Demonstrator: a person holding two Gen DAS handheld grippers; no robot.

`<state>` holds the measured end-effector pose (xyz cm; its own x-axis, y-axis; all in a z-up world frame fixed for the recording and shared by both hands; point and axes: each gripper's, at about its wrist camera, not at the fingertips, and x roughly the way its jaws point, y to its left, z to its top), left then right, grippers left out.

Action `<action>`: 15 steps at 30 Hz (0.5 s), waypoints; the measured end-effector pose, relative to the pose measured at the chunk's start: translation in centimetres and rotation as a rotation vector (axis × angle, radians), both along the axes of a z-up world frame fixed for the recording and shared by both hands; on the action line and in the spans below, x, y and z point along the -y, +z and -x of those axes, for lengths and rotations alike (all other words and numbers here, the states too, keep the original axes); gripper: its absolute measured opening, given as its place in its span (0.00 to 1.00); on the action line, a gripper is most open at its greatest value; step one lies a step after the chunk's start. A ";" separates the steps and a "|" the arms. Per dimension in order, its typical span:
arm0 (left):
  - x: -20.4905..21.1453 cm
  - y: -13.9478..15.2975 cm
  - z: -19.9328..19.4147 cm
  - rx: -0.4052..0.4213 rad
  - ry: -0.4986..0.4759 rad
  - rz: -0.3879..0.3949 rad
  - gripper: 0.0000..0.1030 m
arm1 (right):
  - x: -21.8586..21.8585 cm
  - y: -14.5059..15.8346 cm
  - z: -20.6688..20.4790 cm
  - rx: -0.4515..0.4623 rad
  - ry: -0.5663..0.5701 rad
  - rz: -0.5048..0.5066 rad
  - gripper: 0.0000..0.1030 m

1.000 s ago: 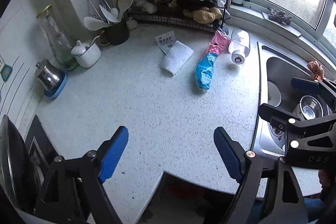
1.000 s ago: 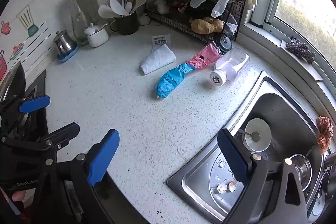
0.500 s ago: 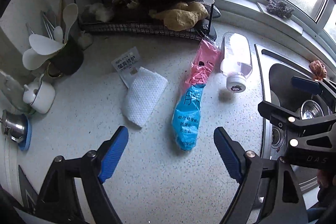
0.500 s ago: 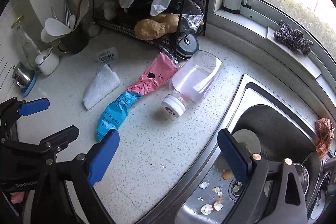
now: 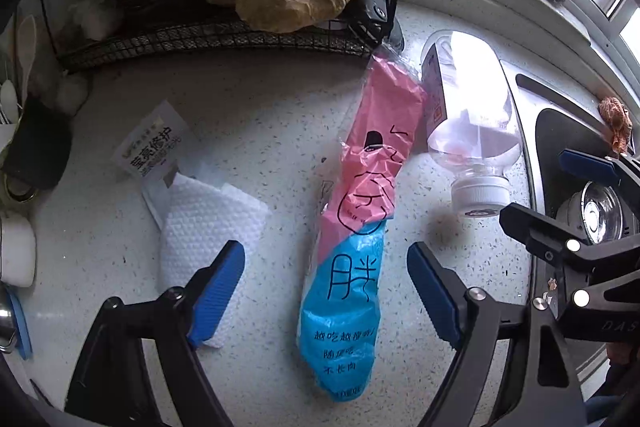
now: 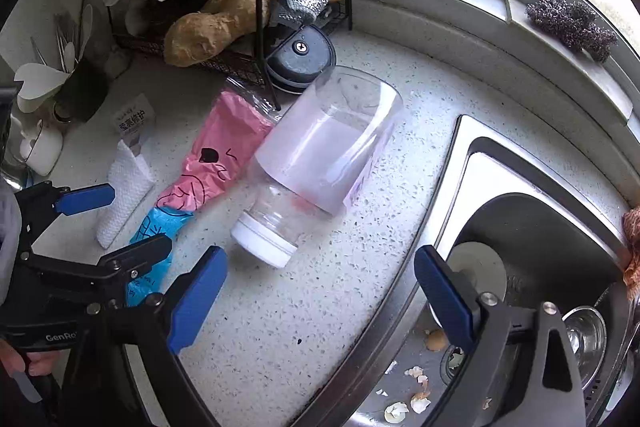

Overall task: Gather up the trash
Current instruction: 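Grasp the pink-and-blue plastic bag with the left tool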

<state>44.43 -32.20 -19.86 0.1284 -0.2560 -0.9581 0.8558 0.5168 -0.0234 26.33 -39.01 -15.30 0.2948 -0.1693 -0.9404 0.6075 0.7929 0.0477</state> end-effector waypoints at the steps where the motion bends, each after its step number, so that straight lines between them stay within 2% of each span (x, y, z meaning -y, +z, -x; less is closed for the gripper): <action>1: 0.3 -0.4 -0.1 -0.006 -0.007 -0.004 0.79 | 0.3 -0.3 0.1 -0.008 -0.007 -0.005 0.91; 9: 2.1 -2.3 0.2 -0.021 -0.065 -0.025 0.78 | 1.5 -0.8 1.2 -0.004 -0.038 -0.048 0.91; 12: 2.3 -2.3 0.7 0.005 -0.073 -0.033 0.71 | 1.9 -0.5 1.4 0.004 -0.046 -0.057 0.91; 15: 2.5 -2.1 1.0 0.014 -0.079 -0.026 0.56 | 2.2 0.0 1.1 0.017 -0.042 -0.066 0.91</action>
<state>43.44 -34.68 -21.97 0.1223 -0.2410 -0.9628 0.8940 0.4481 0.0014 25.28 -41.16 -15.34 0.3049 -0.1199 -0.9448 0.6391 0.7613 0.1097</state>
